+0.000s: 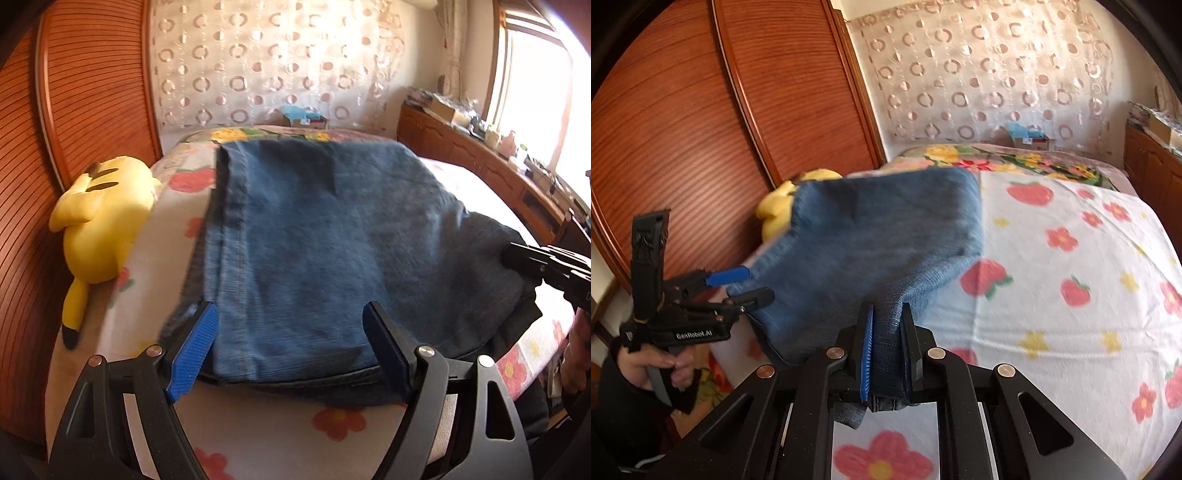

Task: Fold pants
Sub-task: 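Close the right gripper on the edge of the folded jeans, then lift the jeans end with the right gripper and fold it over the stack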

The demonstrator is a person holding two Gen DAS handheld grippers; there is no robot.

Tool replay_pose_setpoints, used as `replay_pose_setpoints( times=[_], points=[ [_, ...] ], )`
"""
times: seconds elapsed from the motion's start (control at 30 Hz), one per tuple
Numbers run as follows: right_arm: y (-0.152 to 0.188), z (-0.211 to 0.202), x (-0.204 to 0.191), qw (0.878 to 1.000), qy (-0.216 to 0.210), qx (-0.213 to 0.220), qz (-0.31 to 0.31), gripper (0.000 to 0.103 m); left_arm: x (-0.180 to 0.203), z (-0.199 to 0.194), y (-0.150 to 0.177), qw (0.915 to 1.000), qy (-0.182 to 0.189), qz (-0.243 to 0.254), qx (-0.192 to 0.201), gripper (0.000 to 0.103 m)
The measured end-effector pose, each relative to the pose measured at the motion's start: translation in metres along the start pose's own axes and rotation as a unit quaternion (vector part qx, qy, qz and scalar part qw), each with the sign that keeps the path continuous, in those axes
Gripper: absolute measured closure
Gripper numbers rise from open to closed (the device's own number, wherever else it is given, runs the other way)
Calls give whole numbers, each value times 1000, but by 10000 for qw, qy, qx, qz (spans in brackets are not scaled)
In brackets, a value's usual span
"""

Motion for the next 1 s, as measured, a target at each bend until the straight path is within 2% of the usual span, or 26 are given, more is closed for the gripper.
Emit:
replay_pose_setpoints(
  times=[0.23, 0.5, 0.73, 0.87, 1.0],
  points=[
    [-31, 16, -29, 9987, -269, 140, -406, 91, -33, -17, -3, 9992, -179, -291, 185, 22],
    [-52, 72, -56, 9942, -812, 77, -698, 92, -81, -34, -3, 9963, -505, -607, 325, 22],
    [-46, 118, -76, 9858, -1362, -300, -932, 93, -116, -45, -2, 9919, -716, -952, 435, 22],
    [-29, 147, -77, 9778, -1714, -819, -882, 94, -124, -47, -2, 9904, -785, -1033, 470, 22],
    [-8, 174, -68, 9702, -1871, -1323, -784, 95, -129, -45, -2, 9896, -820, -1081, 473, 22]
  ],
)
Point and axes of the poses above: each gripper's, at about its wrist camera, not at the fingertips, and z roughly the way its jaws point, x to its right, y to its underside, the point moved 5 cm from there along z, roughly the way its jaws point, and after that the axes turned 12 degrees about -y, right-handed, at the moved point
